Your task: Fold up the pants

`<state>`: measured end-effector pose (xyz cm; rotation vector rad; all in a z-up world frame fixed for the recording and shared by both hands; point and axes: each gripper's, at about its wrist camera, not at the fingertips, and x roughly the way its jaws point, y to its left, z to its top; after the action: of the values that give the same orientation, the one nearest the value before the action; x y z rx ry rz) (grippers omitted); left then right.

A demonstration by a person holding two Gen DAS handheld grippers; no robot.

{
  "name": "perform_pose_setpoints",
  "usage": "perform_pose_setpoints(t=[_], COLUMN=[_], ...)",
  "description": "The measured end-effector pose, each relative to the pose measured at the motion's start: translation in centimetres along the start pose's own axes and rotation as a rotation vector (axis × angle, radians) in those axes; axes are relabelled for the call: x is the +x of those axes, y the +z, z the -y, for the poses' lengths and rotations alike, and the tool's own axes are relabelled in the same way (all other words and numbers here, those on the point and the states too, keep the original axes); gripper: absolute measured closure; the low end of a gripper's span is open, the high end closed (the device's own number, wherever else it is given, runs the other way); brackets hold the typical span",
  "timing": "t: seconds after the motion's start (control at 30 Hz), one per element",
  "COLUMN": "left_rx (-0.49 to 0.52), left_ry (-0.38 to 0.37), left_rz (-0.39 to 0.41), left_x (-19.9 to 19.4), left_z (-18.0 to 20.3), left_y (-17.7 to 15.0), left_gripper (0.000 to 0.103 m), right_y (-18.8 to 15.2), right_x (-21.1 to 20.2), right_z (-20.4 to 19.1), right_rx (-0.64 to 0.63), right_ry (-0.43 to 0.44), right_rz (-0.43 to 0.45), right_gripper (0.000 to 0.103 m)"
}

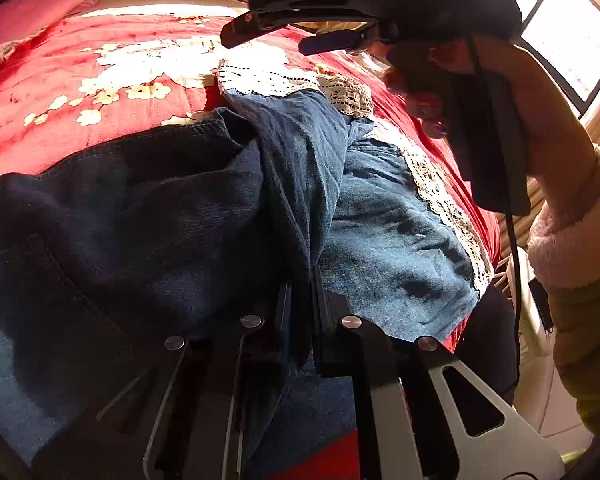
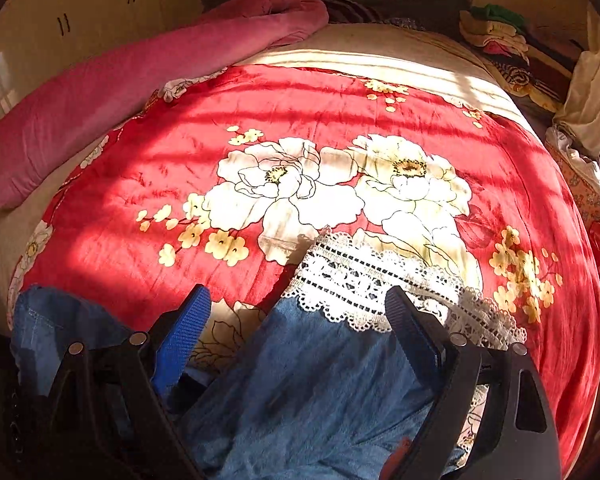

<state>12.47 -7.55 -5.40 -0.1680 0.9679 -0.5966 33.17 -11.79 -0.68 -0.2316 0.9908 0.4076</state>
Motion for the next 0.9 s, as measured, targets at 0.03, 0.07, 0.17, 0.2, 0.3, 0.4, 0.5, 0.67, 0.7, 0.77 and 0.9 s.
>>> perform_pose_setpoints(t=[0.03, 0.07, 0.17, 0.2, 0.3, 0.4, 0.5, 0.67, 0.7, 0.77, 0.9], left_rx=[-0.001, 0.0, 0.003, 0.001, -0.001, -0.003, -0.007, -0.014, -0.013, -0.014, 0.006], left_ry=[-0.005, -0.009, -0.019, -0.025, -0.034, -0.04, -0.044, -0.038, -0.034, -0.021, 0.007], left_rz=[0.0, 0.001, 0.0, -0.001, -0.001, -0.003, -0.002, 0.001, 0.005, 0.017, 0.034], left_x=[0.0, 0.0, 0.1, 0.2, 0.3, 0.5, 0.5, 0.2, -0.2, -0.9, -2.1], left_z=[-0.1, -0.2, -0.3, -0.4, -0.6, -0.8, -0.9, -1.0, -1.1, -1.2, -0.8], left_y=[0.0, 0.0, 0.0, 0.0, -0.1, 0.0, 0.0, 0.2, 0.1, 0.3, 0.2], left_gripper=[0.1, 0.101, 0.101, 0.101, 0.101, 0.101, 0.101, 0.102, 0.102, 0.102, 0.102], right_y=[0.5, 1.0, 2.2, 2.5, 3.4, 3.3, 3.0, 1.8, 1.0, -0.5, -5.1], right_x=[0.9, 1.8, 4.1, 4.8, 6.8, 8.6, 8.1, 2.2, 0.6, -2.9, -9.2], right_z=[0.0, -0.1, -0.5, -0.5, -0.5, -0.4, 0.4, 3.8, 4.8, 6.5, 10.1], right_rx=[-0.009, -0.023, -0.067, -0.081, -0.113, -0.143, -0.112, 0.06, 0.104, 0.175, 0.304], right_ry=[-0.006, -0.016, -0.056, -0.073, -0.099, -0.099, -0.052, 0.072, 0.097, 0.132, 0.158], right_rz=[-0.021, -0.047, -0.101, -0.118, -0.174, -0.249, -0.231, -0.089, -0.054, 0.017, 0.136], right_gripper=[0.015, 0.015, 0.016, 0.017, 0.02, 0.055, 0.082, 0.095, 0.095, 0.095, 0.095])
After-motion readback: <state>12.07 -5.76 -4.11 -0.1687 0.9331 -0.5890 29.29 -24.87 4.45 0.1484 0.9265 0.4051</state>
